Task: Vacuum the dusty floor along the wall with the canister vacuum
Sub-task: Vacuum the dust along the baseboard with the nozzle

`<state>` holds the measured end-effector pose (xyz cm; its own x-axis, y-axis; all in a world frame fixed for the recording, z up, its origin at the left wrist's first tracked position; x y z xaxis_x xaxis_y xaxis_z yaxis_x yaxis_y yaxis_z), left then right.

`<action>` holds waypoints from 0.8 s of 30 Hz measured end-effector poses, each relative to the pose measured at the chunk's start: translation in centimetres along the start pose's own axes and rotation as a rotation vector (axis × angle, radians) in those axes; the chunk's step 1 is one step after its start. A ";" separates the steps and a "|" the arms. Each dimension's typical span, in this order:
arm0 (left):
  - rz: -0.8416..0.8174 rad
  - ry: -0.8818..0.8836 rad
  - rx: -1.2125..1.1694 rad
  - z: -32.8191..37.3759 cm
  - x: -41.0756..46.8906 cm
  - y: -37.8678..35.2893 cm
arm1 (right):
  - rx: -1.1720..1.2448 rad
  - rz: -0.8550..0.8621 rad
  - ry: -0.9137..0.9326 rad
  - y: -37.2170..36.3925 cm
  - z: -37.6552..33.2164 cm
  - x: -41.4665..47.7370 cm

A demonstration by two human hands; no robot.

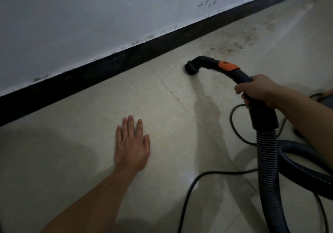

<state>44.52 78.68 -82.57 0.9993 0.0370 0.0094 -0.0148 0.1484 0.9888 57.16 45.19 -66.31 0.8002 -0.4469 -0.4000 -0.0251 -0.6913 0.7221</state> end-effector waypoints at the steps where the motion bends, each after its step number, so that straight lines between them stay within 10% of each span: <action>1: 0.005 0.000 -0.002 0.0 0.0 0.0 | -0.004 0.008 0.009 -0.1 0.1 -0.3; 24: -0.035 -0.029 -0.019 -2.2 -2.4 0.8 | 0.152 0.014 0.042 -8.3 -0.7 -2.2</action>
<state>42.06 80.89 -82.12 0.9998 0.0028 -0.0205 0.0197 0.1677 0.9856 55.99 52.27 -71.02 0.8231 -0.4354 -0.3645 -0.1246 -0.7647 0.6322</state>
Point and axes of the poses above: each hand's wrist, its own x-axis towards the middle knuckle, its own y-axis out of the back of the hand, z = x × y, the point moved 1 cm from there along x, towards the middle knuckle, and after that the axes turned 4 degrees about z, right-handed, at the moved point
